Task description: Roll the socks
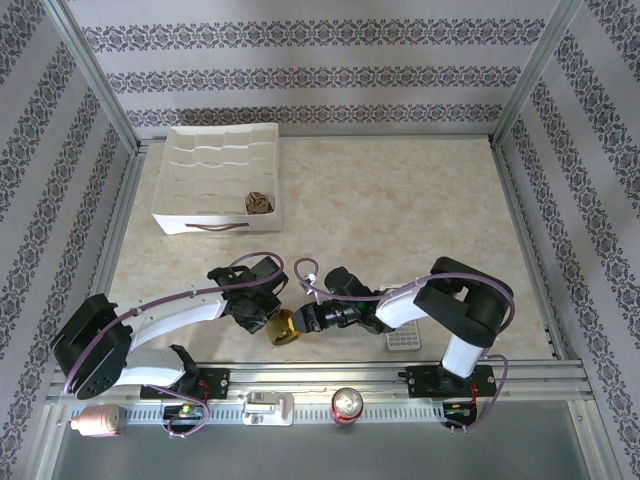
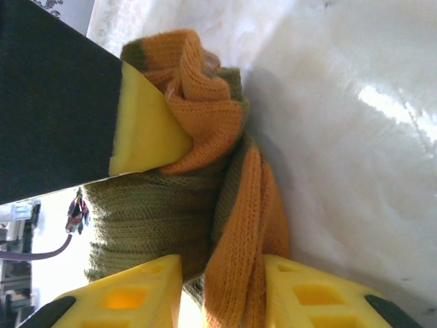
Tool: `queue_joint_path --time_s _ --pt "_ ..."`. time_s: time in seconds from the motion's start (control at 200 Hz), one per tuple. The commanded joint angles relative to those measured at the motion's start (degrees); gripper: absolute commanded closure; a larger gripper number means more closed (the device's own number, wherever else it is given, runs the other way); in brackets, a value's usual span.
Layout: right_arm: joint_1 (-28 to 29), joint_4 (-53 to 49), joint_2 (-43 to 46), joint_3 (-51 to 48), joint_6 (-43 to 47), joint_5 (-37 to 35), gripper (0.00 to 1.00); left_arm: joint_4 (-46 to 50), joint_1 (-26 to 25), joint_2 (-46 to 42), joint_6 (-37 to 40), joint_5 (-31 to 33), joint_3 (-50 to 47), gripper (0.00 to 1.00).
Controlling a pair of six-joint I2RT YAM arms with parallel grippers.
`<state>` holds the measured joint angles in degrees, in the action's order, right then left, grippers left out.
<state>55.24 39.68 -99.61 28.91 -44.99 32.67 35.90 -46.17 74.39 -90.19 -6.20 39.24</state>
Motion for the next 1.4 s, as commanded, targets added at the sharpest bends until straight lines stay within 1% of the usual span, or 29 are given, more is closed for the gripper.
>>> queue_joint_path --time_s 0.0,0.05,0.1,0.125,0.255,0.35,0.425,0.52,0.654,0.779,0.959,1.049,1.194,1.279,1.399 --pt "-0.14 2.80 -1.75 0.77 -1.56 3.63 0.81 -0.99 -0.94 1.54 1.07 1.01 -0.40 1.00" --pt "-0.22 2.81 -1.78 1.13 -1.65 3.32 0.93 -1.25 -0.94 1.73 1.09 0.89 -0.40 1.00" --pt "-0.25 2.78 -1.11 1.02 -1.61 2.57 1.00 -1.45 -0.94 1.89 1.25 0.86 -0.33 1.00" --pt "-0.22 3.96 -0.52 0.90 -1.57 2.07 1.00 -1.52 -0.94 2.00 1.24 0.84 -0.39 1.00" --pt "-0.42 3.21 3.46 0.28 -0.62 0.03 1.00 -1.66 -0.94 1.82 1.41 0.92 -0.57 1.00" --pt "-0.89 -2.61 7.24 0.27 1.98 -2.14 1.00 -1.20 -0.94 1.17 1.55 1.44 -0.51 1.00" --pt "-2.80 -5.14 8.79 0.27 3.18 -2.96 1.00 -0.67 -0.94 0.41 2.06 1.96 -0.16 1.00" --pt "-4.99 -6.59 8.37 1.72 4.69 -1.30 1.00 -0.55 -0.94 -0.57 2.59 2.39 0.20 1.00" --pt "-5.14 -10.43 4.87 6.36 7.81 1.31 1.00 -1.22 -1.02 -2.45 3.53 3.43 1.30 1.00" --pt "-6.20 -9.70 2.03 6.63 8.66 0.32 1.00 -3.85 -1.20 -5.67 3.36 4.76 0.63 1.00" --pt "-8.50 -9.88 2.04 7.66 9.64 -0.07 1.00 -4.53 -1.41 -6.45 3.48 2.72 -0.80 1.00" --pt "-9.08 -11.05 2.84 8.99 10.09 0.62 1.00 -5.48 -1.68 -5.53 3.08 1.88 -1.70 1.00" --pt "-9.02 -10.09 5.39 9.28 8.61 2.67 1.00 -6.44 -1.82 -0.14 3.54 1.02 -1.15 1.00" --pt "-9.01 -8.09 6.52 7.90 6.87 4.71 1.00 -3.81 -1.82 3.39 1.75 1.51 -0.09 1.00" --pt "-7.61 -6.47 5.58 6.78 4.73 8.17 1.00 -4.03 -1.78 7.40 -0.57 1.39 0.87 1.00"
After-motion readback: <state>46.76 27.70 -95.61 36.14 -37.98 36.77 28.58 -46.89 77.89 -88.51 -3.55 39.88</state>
